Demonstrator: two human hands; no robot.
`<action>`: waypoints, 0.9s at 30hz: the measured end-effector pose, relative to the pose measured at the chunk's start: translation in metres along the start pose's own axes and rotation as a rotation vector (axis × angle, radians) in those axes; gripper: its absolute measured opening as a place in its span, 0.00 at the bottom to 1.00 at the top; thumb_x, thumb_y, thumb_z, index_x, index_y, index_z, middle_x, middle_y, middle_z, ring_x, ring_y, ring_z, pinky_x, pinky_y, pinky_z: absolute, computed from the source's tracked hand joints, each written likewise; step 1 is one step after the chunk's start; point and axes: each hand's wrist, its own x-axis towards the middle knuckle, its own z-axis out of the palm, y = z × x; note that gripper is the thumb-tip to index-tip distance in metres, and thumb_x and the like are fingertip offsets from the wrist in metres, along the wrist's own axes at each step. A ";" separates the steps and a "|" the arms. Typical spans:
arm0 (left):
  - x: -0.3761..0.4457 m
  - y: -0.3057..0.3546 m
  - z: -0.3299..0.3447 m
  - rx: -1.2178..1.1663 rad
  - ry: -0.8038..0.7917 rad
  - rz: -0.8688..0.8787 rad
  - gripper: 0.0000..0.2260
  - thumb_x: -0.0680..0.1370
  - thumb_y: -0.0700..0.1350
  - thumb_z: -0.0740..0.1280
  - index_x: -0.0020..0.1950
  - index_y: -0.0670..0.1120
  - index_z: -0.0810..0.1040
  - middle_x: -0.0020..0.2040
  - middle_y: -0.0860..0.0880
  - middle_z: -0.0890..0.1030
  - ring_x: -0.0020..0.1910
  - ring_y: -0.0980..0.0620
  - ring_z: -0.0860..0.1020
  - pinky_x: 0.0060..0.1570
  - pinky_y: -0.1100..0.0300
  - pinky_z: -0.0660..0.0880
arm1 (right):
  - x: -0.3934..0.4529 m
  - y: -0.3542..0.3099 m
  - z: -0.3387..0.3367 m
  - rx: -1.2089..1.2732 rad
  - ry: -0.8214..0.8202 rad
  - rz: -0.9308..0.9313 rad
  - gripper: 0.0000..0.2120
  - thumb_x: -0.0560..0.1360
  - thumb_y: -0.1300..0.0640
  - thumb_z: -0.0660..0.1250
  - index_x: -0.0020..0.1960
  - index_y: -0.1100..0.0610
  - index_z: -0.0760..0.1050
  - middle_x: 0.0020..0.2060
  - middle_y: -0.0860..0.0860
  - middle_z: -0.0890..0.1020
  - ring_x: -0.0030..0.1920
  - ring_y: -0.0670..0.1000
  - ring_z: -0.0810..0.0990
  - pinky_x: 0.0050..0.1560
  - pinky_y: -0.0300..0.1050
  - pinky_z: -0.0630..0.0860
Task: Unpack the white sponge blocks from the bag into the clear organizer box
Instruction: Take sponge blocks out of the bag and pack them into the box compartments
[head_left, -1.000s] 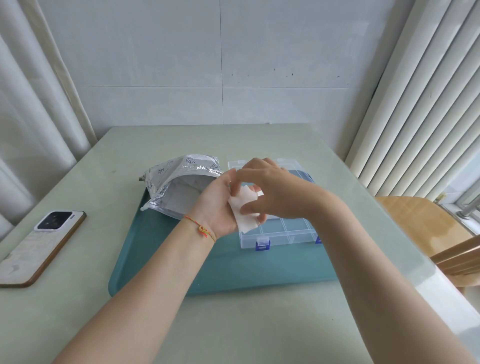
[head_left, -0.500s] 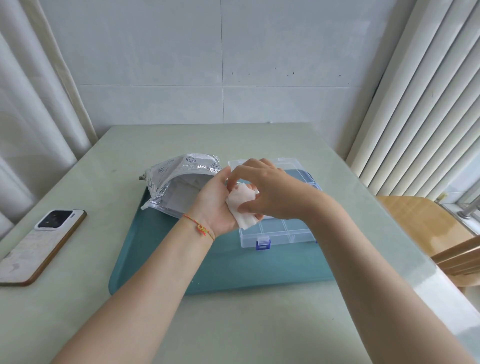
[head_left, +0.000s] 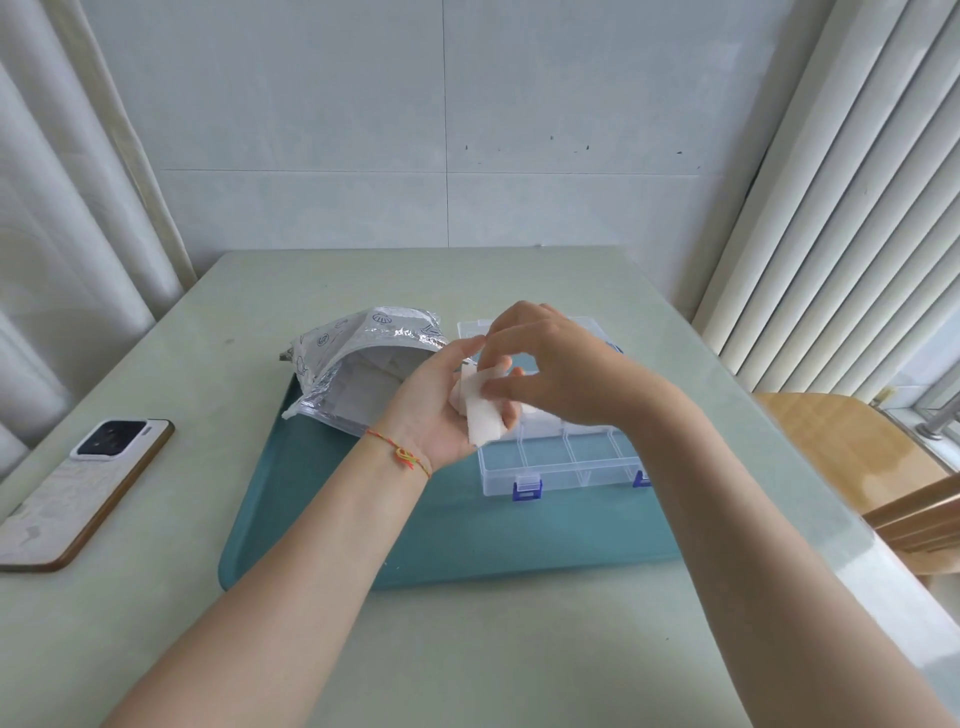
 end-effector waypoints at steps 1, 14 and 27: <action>0.000 0.000 0.001 -0.018 0.011 -0.005 0.08 0.78 0.44 0.64 0.42 0.43 0.80 0.42 0.48 0.77 0.35 0.51 0.76 0.34 0.62 0.73 | 0.000 0.003 -0.004 0.023 0.013 0.016 0.06 0.76 0.53 0.71 0.47 0.43 0.76 0.56 0.47 0.74 0.56 0.47 0.71 0.58 0.40 0.65; -0.007 -0.005 0.010 0.100 -0.071 -0.074 0.25 0.76 0.66 0.62 0.54 0.44 0.76 0.44 0.47 0.77 0.39 0.48 0.77 0.37 0.56 0.79 | 0.002 0.019 -0.001 0.083 -0.018 0.275 0.07 0.76 0.46 0.68 0.50 0.47 0.75 0.55 0.47 0.74 0.56 0.46 0.71 0.52 0.42 0.65; -0.011 -0.002 0.010 0.169 -0.085 0.058 0.18 0.68 0.64 0.69 0.39 0.50 0.83 0.39 0.52 0.75 0.37 0.57 0.72 0.48 0.62 0.71 | -0.006 -0.005 0.005 -0.235 -0.059 0.108 0.33 0.69 0.41 0.72 0.69 0.48 0.66 0.63 0.47 0.68 0.66 0.49 0.63 0.65 0.50 0.64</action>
